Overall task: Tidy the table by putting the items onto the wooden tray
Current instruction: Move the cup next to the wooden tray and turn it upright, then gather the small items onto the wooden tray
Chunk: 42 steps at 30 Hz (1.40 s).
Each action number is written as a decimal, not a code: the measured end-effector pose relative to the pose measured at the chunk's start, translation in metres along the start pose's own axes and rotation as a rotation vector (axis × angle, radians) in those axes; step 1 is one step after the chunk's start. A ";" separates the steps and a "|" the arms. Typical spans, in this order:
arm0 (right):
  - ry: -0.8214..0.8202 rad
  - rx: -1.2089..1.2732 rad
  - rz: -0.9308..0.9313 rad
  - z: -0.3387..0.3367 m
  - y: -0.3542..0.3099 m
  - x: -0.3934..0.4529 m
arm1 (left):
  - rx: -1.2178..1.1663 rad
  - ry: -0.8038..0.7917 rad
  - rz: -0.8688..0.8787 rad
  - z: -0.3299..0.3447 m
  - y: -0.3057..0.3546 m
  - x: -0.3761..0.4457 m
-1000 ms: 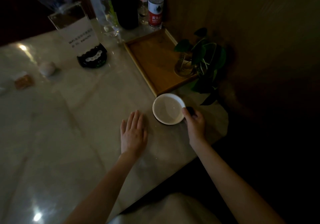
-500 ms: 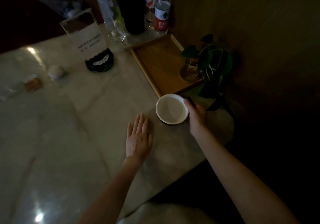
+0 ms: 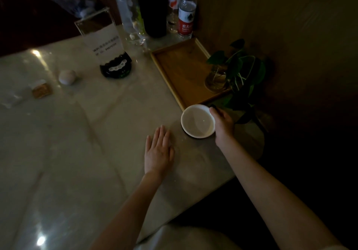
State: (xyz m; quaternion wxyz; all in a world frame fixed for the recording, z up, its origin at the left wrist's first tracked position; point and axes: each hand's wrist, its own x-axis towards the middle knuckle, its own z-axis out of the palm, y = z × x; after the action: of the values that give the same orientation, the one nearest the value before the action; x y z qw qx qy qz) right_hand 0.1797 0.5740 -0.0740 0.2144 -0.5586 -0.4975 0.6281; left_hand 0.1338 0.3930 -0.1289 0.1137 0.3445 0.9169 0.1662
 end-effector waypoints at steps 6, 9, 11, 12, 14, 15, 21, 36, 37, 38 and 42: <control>0.078 0.048 0.008 -0.002 0.003 -0.006 | -0.007 -0.030 0.014 -0.001 -0.001 0.001; 0.114 0.005 -0.019 -0.002 0.005 -0.012 | -0.004 -0.037 0.007 -0.003 0.001 0.001; 0.128 -0.024 -0.030 -0.002 0.005 -0.014 | 0.020 -0.046 0.013 -0.006 0.003 0.001; 0.129 -0.033 -0.033 -0.002 0.004 -0.015 | 0.049 -0.074 0.017 -0.007 0.003 0.001; 0.127 -0.062 -0.038 -0.001 0.002 -0.017 | 0.114 -0.141 0.034 -0.010 0.001 0.002; 0.135 -0.085 -0.045 0.000 0.003 -0.019 | 0.141 -0.157 0.047 -0.013 0.000 0.002; 0.203 -0.197 -0.159 0.003 0.018 -0.041 | 0.215 -0.264 0.168 -0.045 -0.007 0.015; -0.245 -0.687 -0.012 0.068 0.065 -0.128 | 0.123 -0.378 0.086 -0.125 -0.085 -0.010; -0.294 -0.736 -0.058 0.076 0.058 -0.132 | 0.121 -0.367 0.070 -0.130 -0.091 -0.010; -0.349 -0.790 -0.105 0.084 0.049 -0.135 | 0.122 -0.351 0.057 -0.136 -0.098 -0.009; -0.482 -1.073 -0.331 0.115 0.009 -0.133 | 0.110 -0.285 -0.010 -0.160 -0.122 0.000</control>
State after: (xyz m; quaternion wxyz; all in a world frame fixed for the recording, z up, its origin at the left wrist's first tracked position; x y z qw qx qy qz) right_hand 0.1148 0.4159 -0.0307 -0.1207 -0.3461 -0.8593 0.3569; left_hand 0.0099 0.2708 -0.0287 0.2243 0.3658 0.9009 0.0645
